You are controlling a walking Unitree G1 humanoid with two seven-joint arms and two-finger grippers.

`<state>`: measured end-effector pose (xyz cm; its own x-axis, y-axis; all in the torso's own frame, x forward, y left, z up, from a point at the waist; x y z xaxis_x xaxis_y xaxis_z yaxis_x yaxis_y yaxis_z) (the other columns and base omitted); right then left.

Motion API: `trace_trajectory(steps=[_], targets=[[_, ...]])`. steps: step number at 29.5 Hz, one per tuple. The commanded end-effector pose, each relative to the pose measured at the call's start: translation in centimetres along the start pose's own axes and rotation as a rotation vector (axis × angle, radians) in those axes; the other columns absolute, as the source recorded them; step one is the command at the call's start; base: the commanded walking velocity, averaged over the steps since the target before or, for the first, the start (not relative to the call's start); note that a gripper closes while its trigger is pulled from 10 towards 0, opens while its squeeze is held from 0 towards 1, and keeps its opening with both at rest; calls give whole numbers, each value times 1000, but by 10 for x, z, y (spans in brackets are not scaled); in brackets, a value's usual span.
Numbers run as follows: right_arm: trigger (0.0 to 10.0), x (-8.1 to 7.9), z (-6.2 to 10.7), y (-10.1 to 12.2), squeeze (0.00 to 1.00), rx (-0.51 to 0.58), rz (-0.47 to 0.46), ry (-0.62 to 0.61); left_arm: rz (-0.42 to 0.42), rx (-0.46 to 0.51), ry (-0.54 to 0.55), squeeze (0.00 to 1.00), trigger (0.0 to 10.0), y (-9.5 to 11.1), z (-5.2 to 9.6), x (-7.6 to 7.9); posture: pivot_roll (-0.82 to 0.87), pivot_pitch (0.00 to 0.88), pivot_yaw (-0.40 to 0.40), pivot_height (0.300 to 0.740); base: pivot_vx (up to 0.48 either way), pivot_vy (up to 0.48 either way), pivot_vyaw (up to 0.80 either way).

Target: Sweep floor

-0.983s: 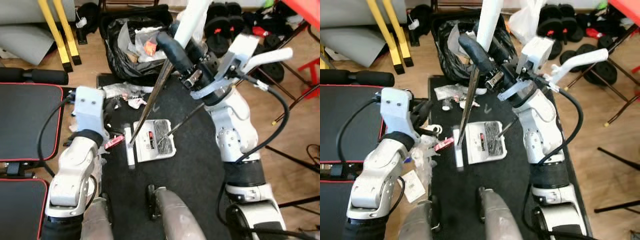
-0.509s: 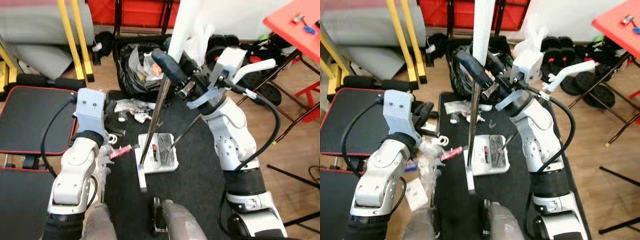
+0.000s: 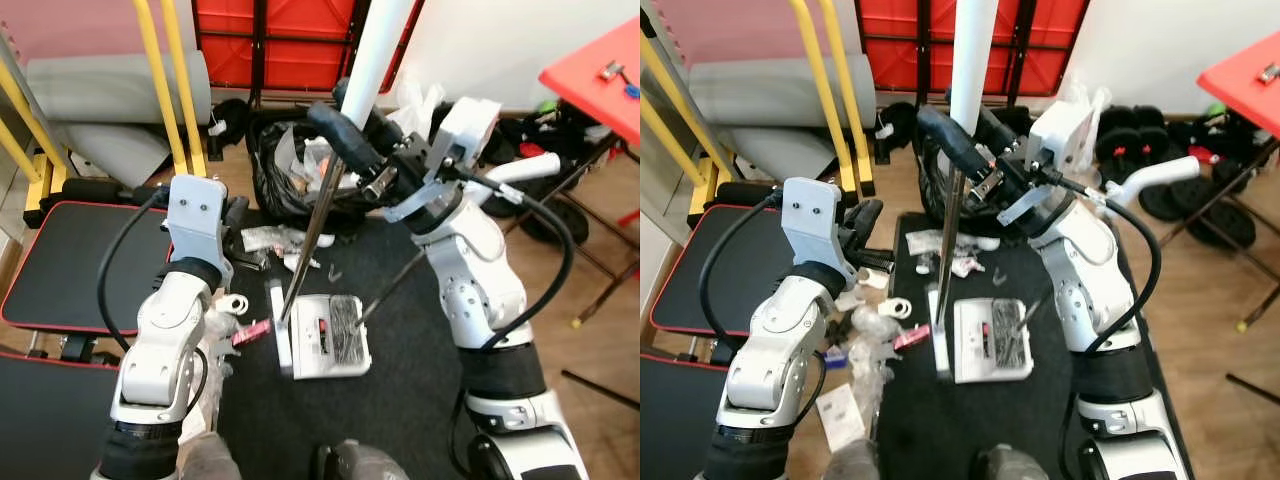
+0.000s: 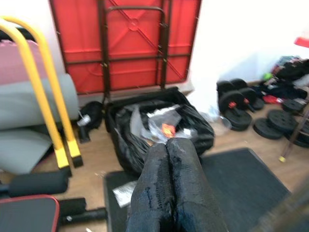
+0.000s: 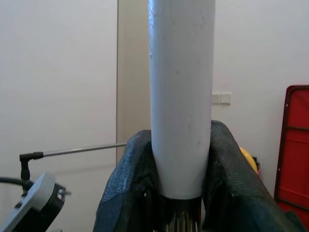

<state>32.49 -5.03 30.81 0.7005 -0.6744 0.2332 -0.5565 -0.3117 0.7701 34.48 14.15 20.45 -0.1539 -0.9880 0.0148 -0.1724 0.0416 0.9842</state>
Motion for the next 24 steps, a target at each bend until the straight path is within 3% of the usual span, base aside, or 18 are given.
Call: trace_trajectory(steps=[1,7,10,24], targets=[[10000,5,3,12,0,26,43,-15,-2,-11,-20,0,10000,-5,0,5,-97,112,-171,740,0,0,0],[10000,5,3,11,0,22,46,-17,-21,-4,-57,0,10000,-4,1,11,-100,111,-169,740,0,0,0],[10000,5,3,11,0,19,47,-17,-21,-7,-52,0,10000,-5,1,10,-101,110,-169,740,480,0,0],[10000,7,4,9,0,-2,60,-15,-10,-11,-40,0,10000,-8,-1,9,-97,111,-169,740,0,0,0]])
Point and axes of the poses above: a point about 5 cm out from each wrist's last joint towards the gripper, its own z axis pointing back from the gripper into the wrist, its own y axis along the axis of the wrist's last joint, x = y × z, the point moved 6 cm from there along -z, pointing out of the wrist towards the gripper, and after that the axes turned 8 degrees about z, right-handed, at the moved point
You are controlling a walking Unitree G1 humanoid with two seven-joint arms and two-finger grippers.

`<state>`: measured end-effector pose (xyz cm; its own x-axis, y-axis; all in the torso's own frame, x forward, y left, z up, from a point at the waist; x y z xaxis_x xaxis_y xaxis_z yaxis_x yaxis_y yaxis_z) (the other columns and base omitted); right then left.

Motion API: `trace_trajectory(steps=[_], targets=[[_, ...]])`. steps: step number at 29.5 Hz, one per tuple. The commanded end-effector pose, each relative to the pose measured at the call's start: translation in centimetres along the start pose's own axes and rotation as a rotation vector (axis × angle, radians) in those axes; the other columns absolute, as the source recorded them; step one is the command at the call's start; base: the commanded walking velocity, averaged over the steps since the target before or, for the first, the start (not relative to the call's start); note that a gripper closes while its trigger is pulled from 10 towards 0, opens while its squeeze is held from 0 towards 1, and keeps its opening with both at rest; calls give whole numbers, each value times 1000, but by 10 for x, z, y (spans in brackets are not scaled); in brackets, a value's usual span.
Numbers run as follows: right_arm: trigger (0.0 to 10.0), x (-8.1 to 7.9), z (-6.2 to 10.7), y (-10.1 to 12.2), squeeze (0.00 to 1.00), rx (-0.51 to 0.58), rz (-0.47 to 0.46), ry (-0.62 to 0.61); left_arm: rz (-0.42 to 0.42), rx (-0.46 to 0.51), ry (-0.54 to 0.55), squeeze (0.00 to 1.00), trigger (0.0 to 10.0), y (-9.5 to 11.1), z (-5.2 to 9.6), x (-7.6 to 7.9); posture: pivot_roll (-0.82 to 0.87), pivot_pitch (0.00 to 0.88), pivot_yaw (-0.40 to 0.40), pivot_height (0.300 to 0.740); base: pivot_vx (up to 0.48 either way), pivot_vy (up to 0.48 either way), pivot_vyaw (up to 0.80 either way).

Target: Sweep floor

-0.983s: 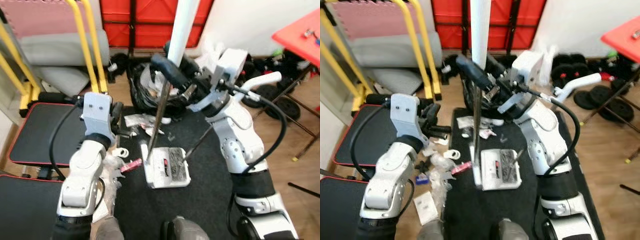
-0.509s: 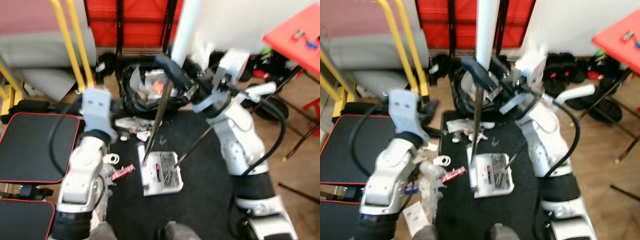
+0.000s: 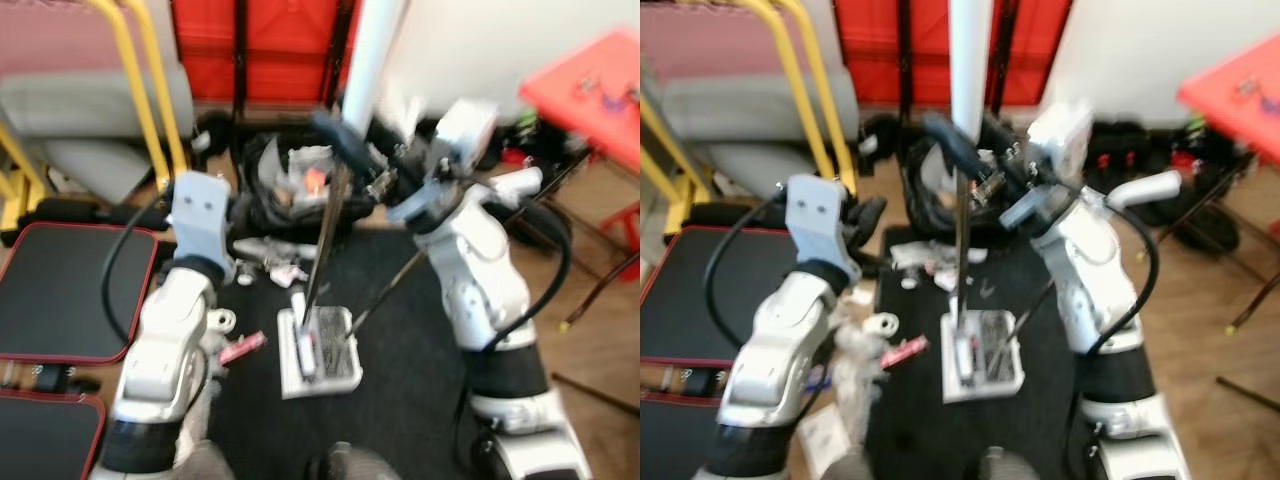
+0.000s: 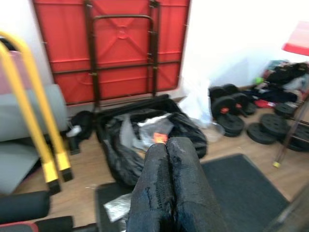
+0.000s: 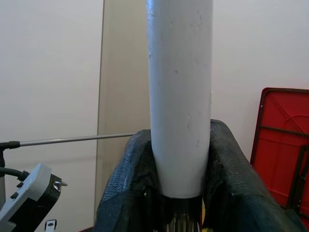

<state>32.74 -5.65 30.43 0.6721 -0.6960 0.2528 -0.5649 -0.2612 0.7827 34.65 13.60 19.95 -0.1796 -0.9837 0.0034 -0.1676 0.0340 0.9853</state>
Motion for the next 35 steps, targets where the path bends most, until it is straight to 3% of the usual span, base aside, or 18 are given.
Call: trace_trajectory(steps=[1,8,13,24,28,33,34,35], targets=[[10000,2,-1,11,0,35,22,0,-4,-5,-12,0,10000,-3,1,4,-97,111,-169,740,0,0,0],[10000,6,1,12,0,27,28,16,1,-8,-37,0,10000,-5,2,9,-98,113,-169,740,0,0,0],[10000,19,4,15,0,13,45,49,-8,-2,-117,0,10000,-4,3,23,-98,116,-169,740,0,0,0],[10000,26,12,19,0,-14,59,131,-21,-2,-145,0,10000,-5,5,24,-88,113,-170,740,0,0,0],[10000,40,16,24,0,-13,77,119,-12,15,-249,0,10000,-1,10,37,-90,116,-166,740,0,0,0],[10000,43,15,28,0,15,52,111,5,-3,-322,0,10000,-3,14,49,-89,119,-164,740,0,0,0],[10000,44,16,31,0,34,28,110,32,-12,-337,361,10000,-5,16,51,-89,119,-164,740,0,0,0],[10000,44,16,31,0,34,28,110,32,-12,-337,361,10000,-5,16,51,-89,119,-164,740,0,0,0]])
Point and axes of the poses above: a point about 5 cm out from each wrist's last joint towards the gripper, its own z axis pointing back from the gripper into the wrist, its own y axis along the axis of the wrist's last joint, x = y × z, the point moved 6 cm from there along -z, pointing out of the wrist towards the gripper, and after that the axes turned 8 degrees about z, right-handed, at the moved point
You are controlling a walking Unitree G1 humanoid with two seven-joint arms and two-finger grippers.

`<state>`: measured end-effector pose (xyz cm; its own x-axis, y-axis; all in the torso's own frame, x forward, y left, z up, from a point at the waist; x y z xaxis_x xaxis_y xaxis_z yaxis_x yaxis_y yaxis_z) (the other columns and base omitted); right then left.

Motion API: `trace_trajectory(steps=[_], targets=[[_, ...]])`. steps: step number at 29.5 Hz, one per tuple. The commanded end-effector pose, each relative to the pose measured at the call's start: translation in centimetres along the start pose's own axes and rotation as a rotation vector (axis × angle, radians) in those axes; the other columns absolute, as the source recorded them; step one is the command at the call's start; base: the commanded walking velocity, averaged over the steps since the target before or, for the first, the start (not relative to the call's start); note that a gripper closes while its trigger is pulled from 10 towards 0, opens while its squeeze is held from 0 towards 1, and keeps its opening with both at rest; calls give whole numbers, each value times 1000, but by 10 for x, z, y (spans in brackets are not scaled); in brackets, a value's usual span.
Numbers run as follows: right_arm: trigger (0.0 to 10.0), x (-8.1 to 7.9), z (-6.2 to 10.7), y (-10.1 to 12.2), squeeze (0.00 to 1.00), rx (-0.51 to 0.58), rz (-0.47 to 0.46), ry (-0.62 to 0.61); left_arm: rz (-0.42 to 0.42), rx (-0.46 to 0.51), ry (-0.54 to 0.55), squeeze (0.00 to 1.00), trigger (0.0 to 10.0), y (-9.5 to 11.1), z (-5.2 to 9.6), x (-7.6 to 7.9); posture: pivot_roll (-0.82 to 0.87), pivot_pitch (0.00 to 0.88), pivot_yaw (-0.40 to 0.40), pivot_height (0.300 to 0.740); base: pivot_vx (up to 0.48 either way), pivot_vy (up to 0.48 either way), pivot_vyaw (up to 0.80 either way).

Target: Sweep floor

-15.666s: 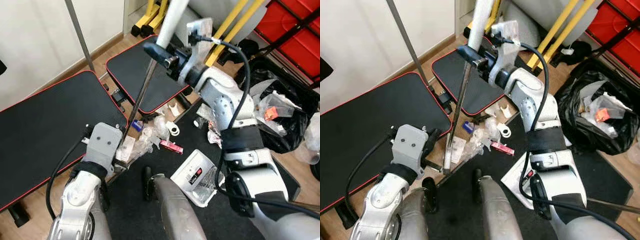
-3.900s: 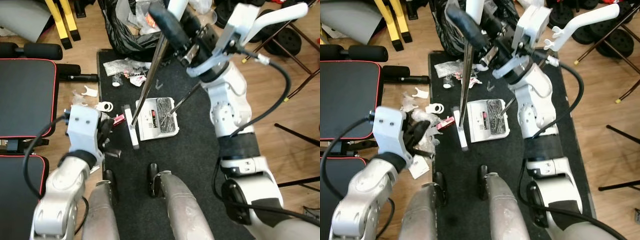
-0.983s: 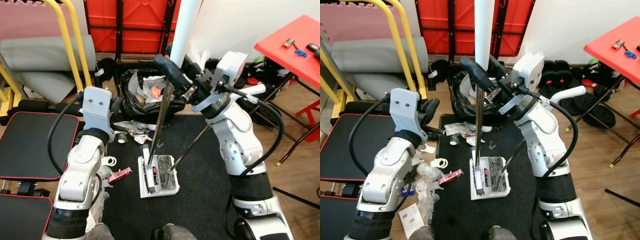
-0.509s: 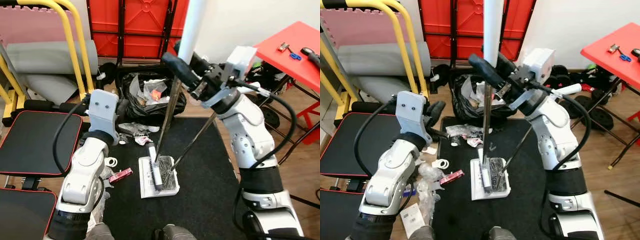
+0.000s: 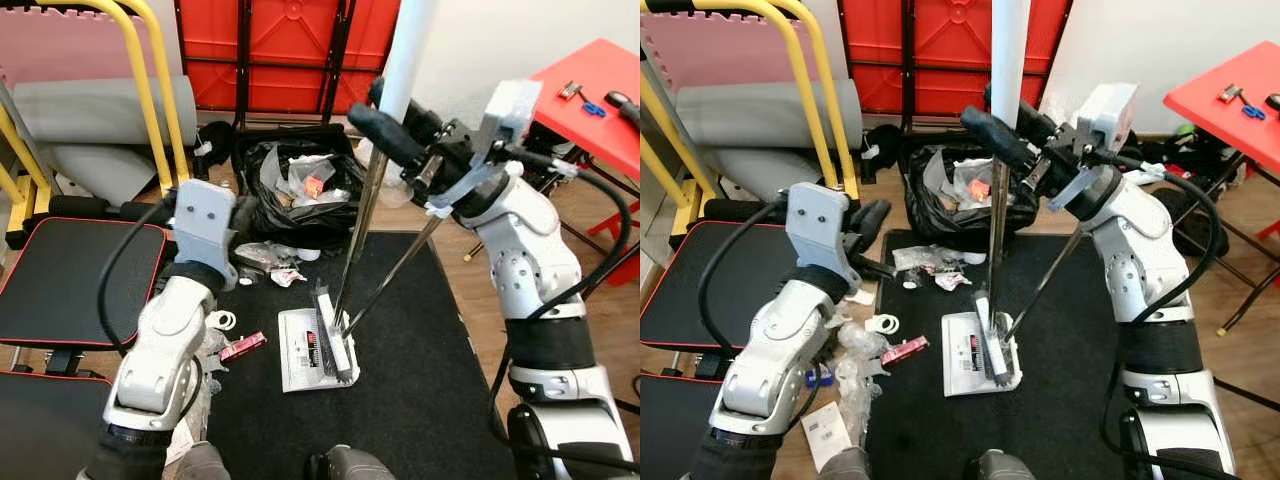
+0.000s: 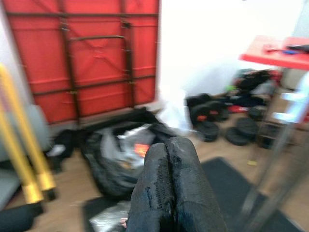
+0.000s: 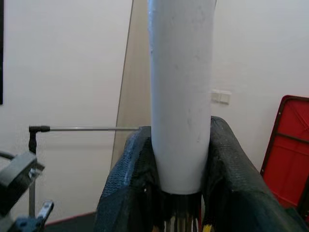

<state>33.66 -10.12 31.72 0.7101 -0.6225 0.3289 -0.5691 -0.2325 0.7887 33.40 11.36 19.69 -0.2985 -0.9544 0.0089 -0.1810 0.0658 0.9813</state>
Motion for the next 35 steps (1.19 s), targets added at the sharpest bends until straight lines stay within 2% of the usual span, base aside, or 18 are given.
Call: trace_trajectory(steps=[1,2,5,6,7,8,13,16,18,22,25,27,35], targets=[[10000,4,-1,16,0,69,-5,-1,28,-39,-224,361,10000,-5,5,28,-89,119,-164,740,0,0,0],[10000,8,2,21,0,100,-48,-4,67,-42,-251,1000,10000,-4,8,29,-88,123,-164,740,0,0,0],[10000,10,5,25,0,123,-83,-1,94,-40,-274,1000,10000,-2,10,30,-89,124,-166,740,0,0,0],[10000,14,8,29,0,145,-125,11,116,-34,-338,1000,10000,4,14,37,-89,125,-167,740,0,0,0],[10000,14,8,29,0,145,-125,11,116,-34,-338,1000,10000,4,14,37,-89,125,-167,740,0,0,0],[10000,17,9,31,0,161,-163,26,134,-27,-399,1000,10000,9,17,43,-89,125,-168,740,0,0,0],[10000,16,10,31,0,167,-205,62,162,-5,-470,1000,10000,20,19,53,-89,125,-169,740,0,0,0],[10000,6,6,24,0,145,-245,135,206,55,-572,1000,10000,44,20,75,-88,125,-170,740,0,0,0],[10000,3,4,23,0,142,-252,152,206,65,-607,1000,10000,49,22,82,-87,127,-172,740,0,0,0],[10000,1,0,24,0,145,-243,162,193,56,-641,1000,10000,49,25,89,-87,127,-172,740,0,0,0],[10000,1,-6,27,0,157,-233,154,159,23,-658,1000,10000,41,26,93,-87,128,-170,740,0,0,0],[10000,-2,-12,29,0,169,-220,147,115,-18,-645,1000,10000,27,26,94,-87,129,-166,740,0,0,0],[10000,-6,-31,40,0,200,-173,111,143,-55,-598,1000,10000,14,22,99,-91,131,-164,740,0,0,0]])
Point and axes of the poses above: a point about 5 cm out from each wrist's last joint towards the gripper, its own z axis pointing back from the gripper into the wrist, its own y axis along the axis of the wrist's last joint, x = y × z, the point moved 6 cm from there along -z, pointing out of the wrist towards the gripper, and after that the axes turned 8 degrees about z, right-handed, at the moved point
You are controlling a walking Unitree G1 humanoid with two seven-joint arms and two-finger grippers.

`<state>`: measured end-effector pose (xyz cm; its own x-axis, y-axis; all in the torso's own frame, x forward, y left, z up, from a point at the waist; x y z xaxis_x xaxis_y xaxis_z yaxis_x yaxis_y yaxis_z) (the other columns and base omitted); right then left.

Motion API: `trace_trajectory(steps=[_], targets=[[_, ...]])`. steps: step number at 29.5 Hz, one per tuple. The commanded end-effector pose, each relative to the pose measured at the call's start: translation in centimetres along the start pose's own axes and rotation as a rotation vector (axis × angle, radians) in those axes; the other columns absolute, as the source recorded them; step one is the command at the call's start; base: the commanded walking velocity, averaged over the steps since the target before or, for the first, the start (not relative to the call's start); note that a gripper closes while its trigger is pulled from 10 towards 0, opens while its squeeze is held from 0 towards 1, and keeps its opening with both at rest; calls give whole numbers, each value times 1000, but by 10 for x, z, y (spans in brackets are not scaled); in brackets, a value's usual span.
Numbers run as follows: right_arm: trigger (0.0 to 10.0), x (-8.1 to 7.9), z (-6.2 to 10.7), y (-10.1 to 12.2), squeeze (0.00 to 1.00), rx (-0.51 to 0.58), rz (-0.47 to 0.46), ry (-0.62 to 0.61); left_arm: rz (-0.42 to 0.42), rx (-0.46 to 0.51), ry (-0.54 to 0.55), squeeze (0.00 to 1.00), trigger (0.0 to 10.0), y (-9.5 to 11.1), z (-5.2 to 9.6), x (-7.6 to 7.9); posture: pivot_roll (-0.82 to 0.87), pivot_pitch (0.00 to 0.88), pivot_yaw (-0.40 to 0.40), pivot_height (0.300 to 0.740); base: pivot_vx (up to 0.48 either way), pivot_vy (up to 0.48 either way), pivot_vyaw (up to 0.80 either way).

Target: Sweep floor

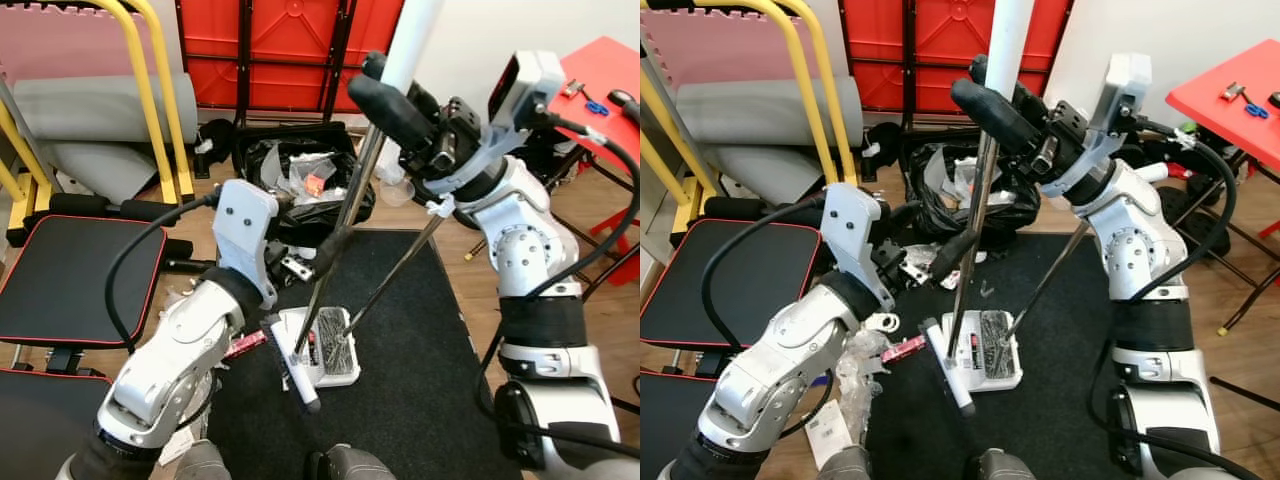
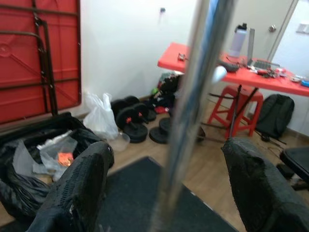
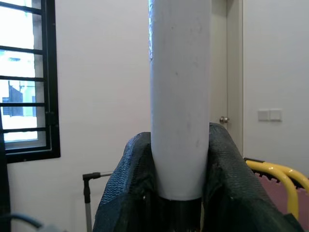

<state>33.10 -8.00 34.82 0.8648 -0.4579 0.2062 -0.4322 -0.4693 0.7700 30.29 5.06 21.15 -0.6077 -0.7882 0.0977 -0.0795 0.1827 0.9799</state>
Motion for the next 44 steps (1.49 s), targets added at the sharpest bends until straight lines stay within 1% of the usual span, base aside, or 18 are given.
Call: trace_trajectory(steps=[1,6,10,13,16,19,20,21,22,23,24,27,28,29,32,39,41,44], targets=[[10000,-2,-4,17,0,51,63,13,-7,-40,-264,1000,10000,-7,3,32,-91,131,-164,740,0,0,0],[10000,-4,-15,22,0,69,93,10,34,-42,-269,1000,10000,-12,-2,42,-91,131,-164,740,0,0,0],[10000,-3,-18,20,0,67,101,-8,31,-55,-240,1000,10000,-18,-6,44,-97,133,-163,740,0,0,0],[10000,-5,-20,19,0,70,98,-12,1,-55,-215,1000,10000,-19,-9,41,-97,133,-163,740,0,0,0],[10000,-8,-22,19,0,80,87,-13,-80,-62,-140,1000,10000,-22,-14,27,-97,133,-161,740,0,0,0],[10000,-9,-23,19,0,80,85,-14,-119,-52,-84,988,10000,-21,-17,16,-98,134,-161,740,0,0,0],[10000,-9,-23,19,0,78,88,-15,-132,-50,-59,847,10000,-20,-18,11,-100,134,-160,740,0,0,0],[10000,-9,-23,19,0,78,88,-15,-132,-50,-59,847,10000,-20,-18,11,-100,134,-160,740,0,0,0],[10000,-8,-22,19,0,75,92,-18,-155,-55,-35,525,10000,-20,-17,3,-100,134,-160,740,0,0,0],[10000,-7,-22,19,0,72,95,-21,-170,-60,-20,525,10000,-20,-16,-2,-100,134,-160,740,0,0,0],[10000,-6,-21,19,0,70,98,-26,-189,-69,-7,341,10000,-21,-14,-8,-100,134,-160,740,0,0,0],[10000,-6,-20,19,0,69,99,-29,-201,-75,-1,341,10000,-22,-13,-11,-100,134,-160,740,0,0,0],[10000,-5,-19,19,0,67,100,-32,-211,-74,16,137,10000,-22,-13,-15,-100,137,-160,740,0,0,0],[10000,-5,-19,19,0,65,101,-34,-230,-84,31,0,10000,-24,-12,-20,-102,138,-158,740,0,0,0],[10000,-6,-18,18,0,61,104,-35,-259,-99,42,0,10000,-27,-11,-25,-103,139,-158,740,0,0,0],[10000,-5,-17,19,0,56,112,-41,-317,-155,102,0,10000,-32,-2,-49,-101,141,-159,740,0,0,0],[10000,-4,-16,18,0,52,115,-41,-353,-173,138,0,10000,-30,2,-63,-99,139,-159,740,0,0,0],[10000,-5,-16,17,0,49,114,-38,-372,-172,138,0,10000,-28,2,-65,-98,137,-160,740,0,0,0]])
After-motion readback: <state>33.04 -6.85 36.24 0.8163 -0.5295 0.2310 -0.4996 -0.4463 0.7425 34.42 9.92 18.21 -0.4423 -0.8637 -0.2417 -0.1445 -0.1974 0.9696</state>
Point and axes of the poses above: a point about 5 cm out from each wrist's last joint towards the gripper, its own z axis pointing back from the gripper into the wrist, its own y axis along the axis of the wrist's last joint, x = y × z, the point moved 6 cm from there along -z, pointing out of the wrist towards the gripper, and after that the axes turned 8 degrees about z, right-handed, at the moved point
